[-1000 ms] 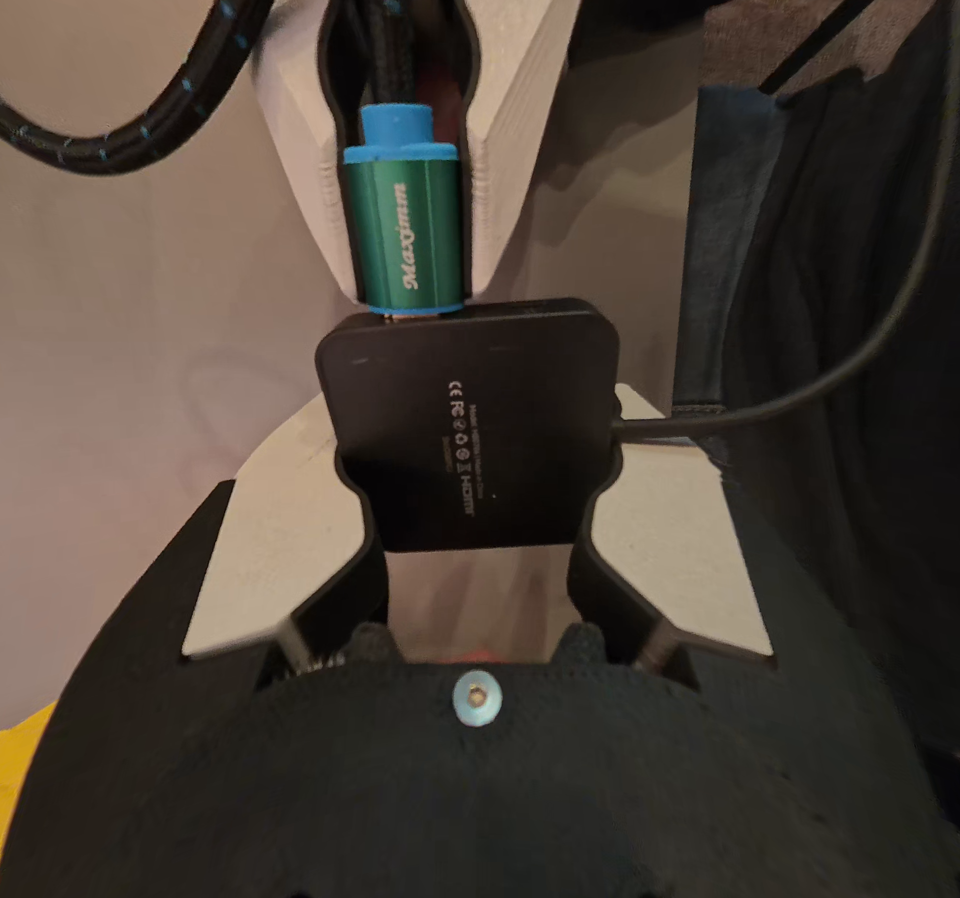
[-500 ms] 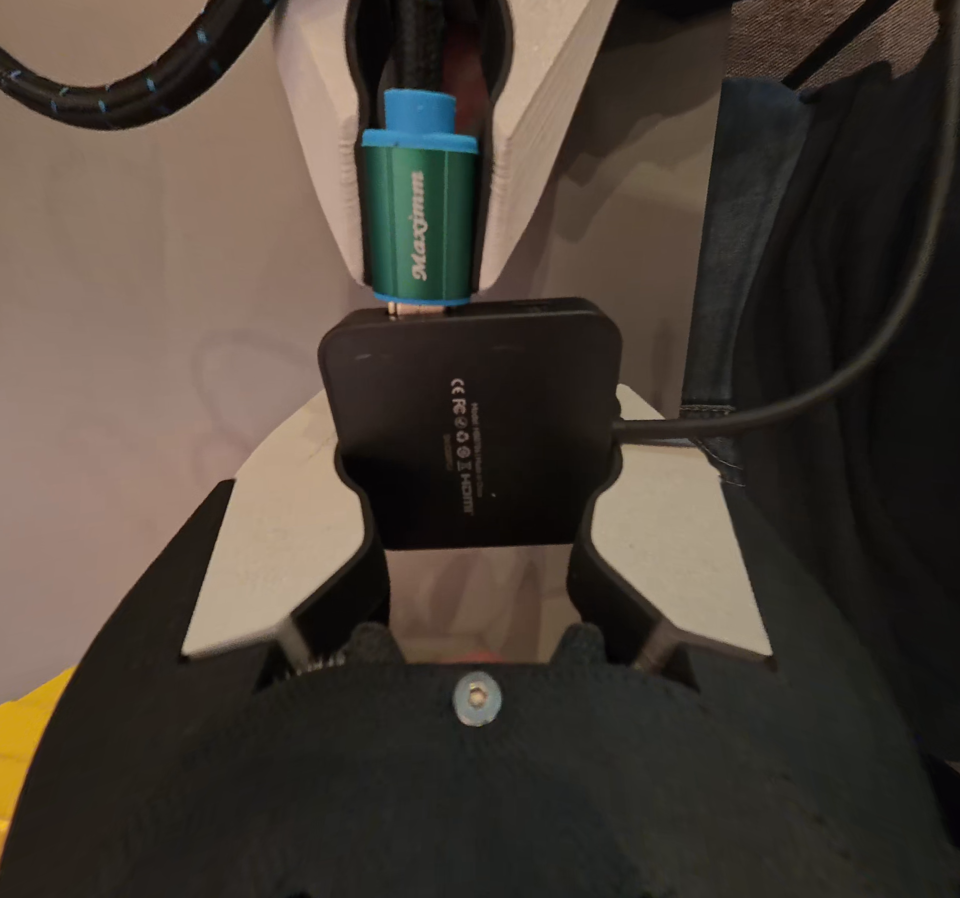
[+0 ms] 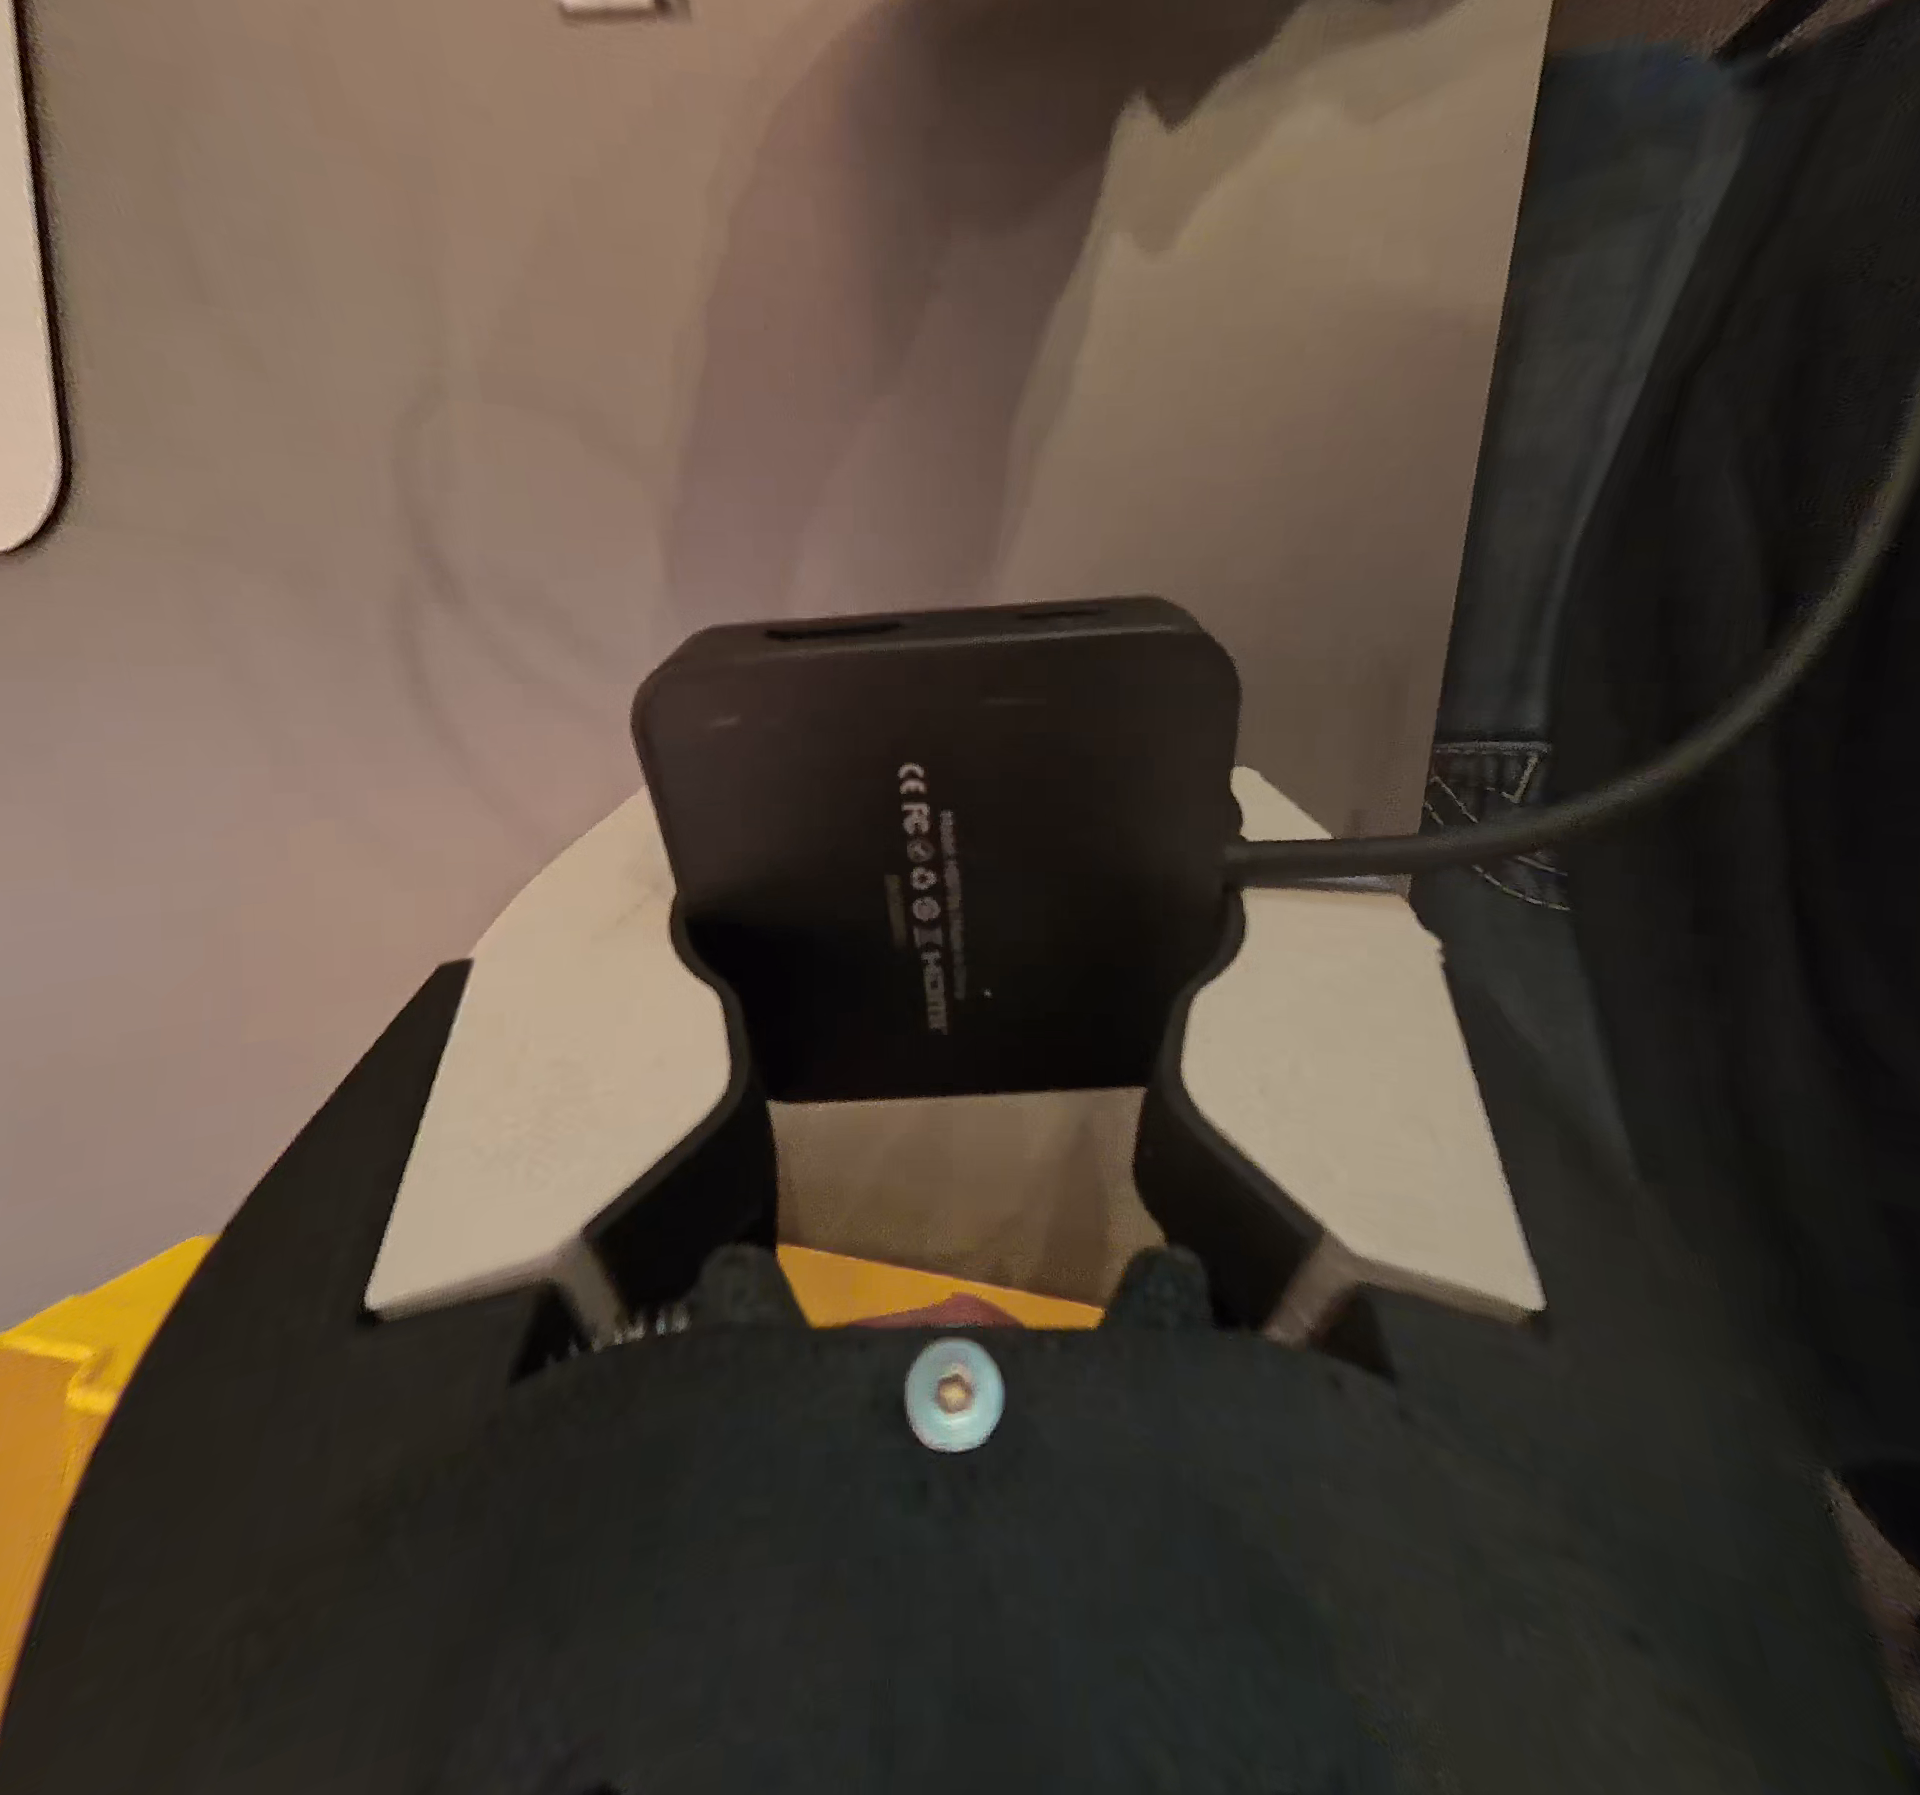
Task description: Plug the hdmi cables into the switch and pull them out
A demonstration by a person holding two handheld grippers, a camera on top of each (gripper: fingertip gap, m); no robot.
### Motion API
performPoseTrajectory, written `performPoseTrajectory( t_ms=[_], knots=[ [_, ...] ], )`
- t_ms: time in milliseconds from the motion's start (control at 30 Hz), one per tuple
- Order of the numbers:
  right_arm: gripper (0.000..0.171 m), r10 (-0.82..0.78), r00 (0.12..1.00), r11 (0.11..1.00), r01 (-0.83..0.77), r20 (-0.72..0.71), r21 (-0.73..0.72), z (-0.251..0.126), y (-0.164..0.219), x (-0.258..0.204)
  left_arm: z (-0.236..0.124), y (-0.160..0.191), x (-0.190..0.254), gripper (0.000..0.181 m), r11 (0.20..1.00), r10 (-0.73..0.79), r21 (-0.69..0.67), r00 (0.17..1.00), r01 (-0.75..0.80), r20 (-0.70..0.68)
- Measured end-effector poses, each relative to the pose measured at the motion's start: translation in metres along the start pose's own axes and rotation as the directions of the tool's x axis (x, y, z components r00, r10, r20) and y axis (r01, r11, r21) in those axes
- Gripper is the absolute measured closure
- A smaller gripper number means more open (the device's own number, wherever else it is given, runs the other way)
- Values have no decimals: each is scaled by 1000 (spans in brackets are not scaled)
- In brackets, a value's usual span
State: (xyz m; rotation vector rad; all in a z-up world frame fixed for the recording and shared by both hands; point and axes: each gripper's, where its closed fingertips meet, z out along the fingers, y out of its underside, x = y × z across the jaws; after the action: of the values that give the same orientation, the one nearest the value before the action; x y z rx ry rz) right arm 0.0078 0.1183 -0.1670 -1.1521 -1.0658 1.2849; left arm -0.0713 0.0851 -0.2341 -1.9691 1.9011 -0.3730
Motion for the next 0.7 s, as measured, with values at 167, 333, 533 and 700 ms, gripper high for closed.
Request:
performPoseTrajectory(
  t_ms=[167,333,533,700],
  knots=[
    [158,-13,1000,999,14,18,-49,10,11,-8,6,8,0,94,1000,-29,-11,1000,29,-10],
    [157,-35,999,993,33,-15,-115,14,16,-10,4,9,0,93,999,-34,-4,999,34,-7],
    [157,-169,969,936,100,-182,-336,3,-3,-15,5,15,-8,93,998,-58,-23,998,59,25],
    [156,-291,916,885,148,-277,-441,-43,-52,-29,5,18,-10,93,997,-64,-32,997,65,33]
  ],
)
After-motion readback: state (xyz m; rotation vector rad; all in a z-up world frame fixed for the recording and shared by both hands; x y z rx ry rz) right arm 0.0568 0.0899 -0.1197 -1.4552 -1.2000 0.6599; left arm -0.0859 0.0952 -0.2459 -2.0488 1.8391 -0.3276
